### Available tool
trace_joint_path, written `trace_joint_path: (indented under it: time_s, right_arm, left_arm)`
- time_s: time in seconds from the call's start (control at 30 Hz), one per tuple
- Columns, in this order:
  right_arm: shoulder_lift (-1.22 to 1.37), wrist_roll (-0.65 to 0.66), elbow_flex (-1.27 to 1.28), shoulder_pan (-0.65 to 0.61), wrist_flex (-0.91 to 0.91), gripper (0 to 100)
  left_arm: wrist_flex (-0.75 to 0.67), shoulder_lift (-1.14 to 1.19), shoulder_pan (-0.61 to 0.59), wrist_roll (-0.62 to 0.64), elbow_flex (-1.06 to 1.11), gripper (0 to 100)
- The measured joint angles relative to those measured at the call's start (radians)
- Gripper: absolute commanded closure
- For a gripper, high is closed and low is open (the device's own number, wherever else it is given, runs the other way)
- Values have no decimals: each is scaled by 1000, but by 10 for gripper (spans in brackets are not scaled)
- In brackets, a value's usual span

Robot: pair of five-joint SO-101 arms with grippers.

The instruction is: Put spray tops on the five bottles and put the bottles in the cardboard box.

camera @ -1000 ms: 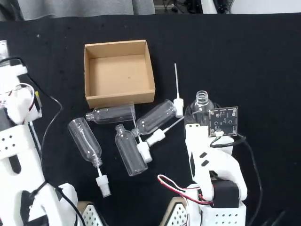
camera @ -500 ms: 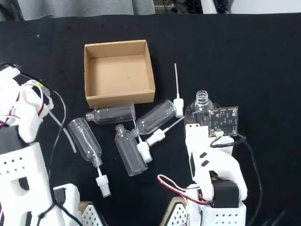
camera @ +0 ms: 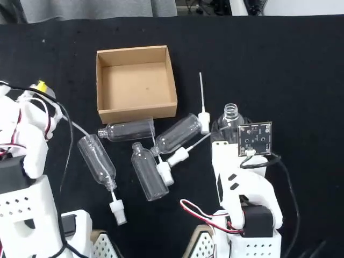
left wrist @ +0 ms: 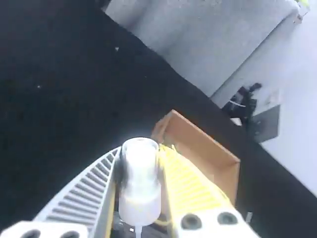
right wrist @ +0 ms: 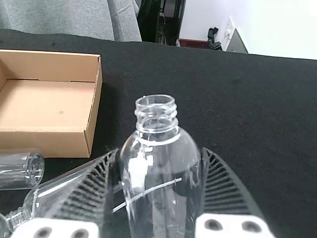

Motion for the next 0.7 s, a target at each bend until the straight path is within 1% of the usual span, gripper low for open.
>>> trace_joint_path:
  time_s: [0.2,0.3,0.43,0.7]
  right_arm:
    - [0,0,0,-15,0,884]
    - [0,0,0,-18,0,884]
    - [0,0,0,-92,0,884]
    - [0,0,25,-173,0,884]
  left_arm:
    - [-2,-46,74,18,29,972]
    - [-14,-83,95,52,57,972]
    - [-91,-138,110,68,135,972]
    - [-276,-293,155,77,354,973]
